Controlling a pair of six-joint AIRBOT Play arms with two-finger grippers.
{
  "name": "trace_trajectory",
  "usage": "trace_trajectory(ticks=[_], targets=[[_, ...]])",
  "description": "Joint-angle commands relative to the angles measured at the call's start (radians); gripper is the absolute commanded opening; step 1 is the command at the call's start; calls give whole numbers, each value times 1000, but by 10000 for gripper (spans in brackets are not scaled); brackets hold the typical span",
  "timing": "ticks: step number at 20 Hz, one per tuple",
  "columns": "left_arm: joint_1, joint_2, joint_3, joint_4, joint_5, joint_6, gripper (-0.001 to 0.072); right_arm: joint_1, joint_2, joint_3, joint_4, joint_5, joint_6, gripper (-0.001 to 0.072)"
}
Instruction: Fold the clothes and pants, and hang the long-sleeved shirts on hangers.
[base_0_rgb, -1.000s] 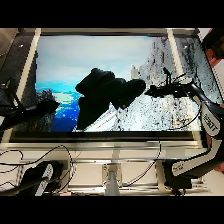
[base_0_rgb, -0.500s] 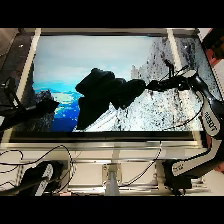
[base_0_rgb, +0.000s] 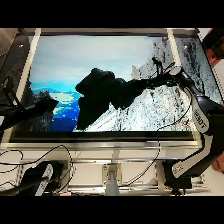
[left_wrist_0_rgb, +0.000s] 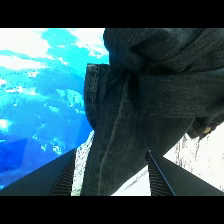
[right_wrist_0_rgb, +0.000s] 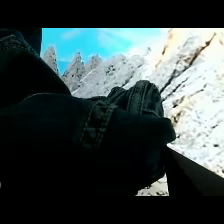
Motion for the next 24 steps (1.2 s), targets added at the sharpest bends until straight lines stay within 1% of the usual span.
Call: trace_trajectory(ticks=[1, 2, 3, 5, 6, 9, 11, 12, 13, 14, 16, 18, 21, 23, 24], targets=[[0, 0, 0, 0, 2, 0, 492, 87, -55, 3, -30, -53, 27, 546], [0, 0, 0, 1, 4, 0, 492, 103, -56, 3, -30, -80, 27, 542], [0, 0, 0, 0, 5, 0, 492, 114, -55, 6, -30, -105, 27, 473], [0, -1, 0, 0, 13, 0, 492, 125, -54, 27, -31, -103, 27, 117], [0, -4, 0, 0, 18, 0, 492, 124, -53, 39, -34, -76, 26, 43], [-4, -54, 0, 0, 19, 0, 492, 117, -38, 84, -87, 48, 26, 42], [-43, -115, 0, 1, 18, 5, 493, 107, 4, 86, -114, 79, 26, 42], [-76, -151, 0, 1, 15, 27, 501, 101, 25, 86, -116, 87, 26, 42], [-119, -198, 0, 1, 2, 72, 521, 96, 47, 86, -117, 89, 26, 42], [-163, -250, 0, 1, -20, 93, 521, 93, 63, 86, -119, 89, 26, 43], [-243, -359, 0, 9, -37, 101, 520, 87, 85, 86, -126, 89, 26, 42], [-296, -456, 0, 54, -17, 157, 520, 87, 89, 86, -130, 94, 27, 42], [-305, -577, 0, 72, -7, 212, 519, 87, 90, 86, -130, 104, 27, 42], [-304, -615, 0, 72, -2, 248, 520, 87, 90, 86, -130, 117, 27, 43], [-304, -624, 0, 73, 4, 251, 520, 87, 90, 86, -130, 120, 27, 42]])
